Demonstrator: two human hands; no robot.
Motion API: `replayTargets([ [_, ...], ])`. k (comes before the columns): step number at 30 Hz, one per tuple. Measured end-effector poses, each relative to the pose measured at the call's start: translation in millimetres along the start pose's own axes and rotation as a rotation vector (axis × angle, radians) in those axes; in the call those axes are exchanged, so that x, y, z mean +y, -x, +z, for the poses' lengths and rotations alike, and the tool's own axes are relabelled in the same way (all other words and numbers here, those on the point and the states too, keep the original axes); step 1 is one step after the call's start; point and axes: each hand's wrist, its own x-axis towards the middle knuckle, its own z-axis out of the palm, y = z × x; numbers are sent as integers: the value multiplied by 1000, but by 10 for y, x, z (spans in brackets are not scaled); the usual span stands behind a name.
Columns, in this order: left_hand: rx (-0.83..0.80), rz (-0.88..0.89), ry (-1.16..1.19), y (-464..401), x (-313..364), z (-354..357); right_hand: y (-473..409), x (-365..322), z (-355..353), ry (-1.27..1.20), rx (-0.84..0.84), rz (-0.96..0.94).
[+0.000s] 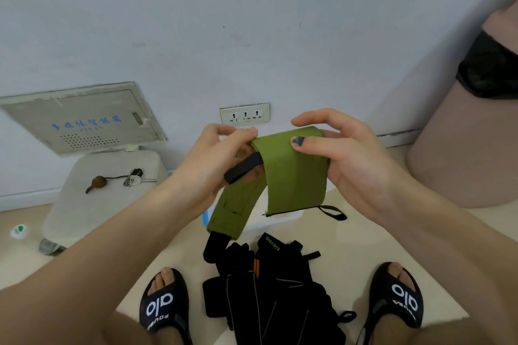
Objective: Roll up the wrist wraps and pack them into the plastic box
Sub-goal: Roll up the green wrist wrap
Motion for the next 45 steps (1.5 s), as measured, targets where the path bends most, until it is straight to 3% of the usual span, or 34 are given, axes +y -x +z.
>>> replayTargets([
  [4, -20, 359, -458, 6, -9, -87, -12, -26, -39, -90, 6, 30],
  [7, -165, 535, -576, 7, -43, -115, -14, -20, -55, -113, 16, 45],
  [10, -258, 554, -580, 2, -78, -79, -3, -8, -54, -115, 15, 53],
  [16, -168, 616, -473, -17, -74, 12, -8, -35, -87, -60, 13, 3],
  [23, -124, 420, -206, 50, -28, 122, -7, 16, -64, 156, 26, -92],
  [27, -82, 327, -165, 56, -38, 163, -27, 54, -43, 238, 50, -97],
  [38, -55, 45, 72, -8, -63, 142, -115, 147, 12, 193, 69, -23],
  [45, -175, -30, 176, -4, -38, 203, -123, 219, 143, 87, 76, 18],
])
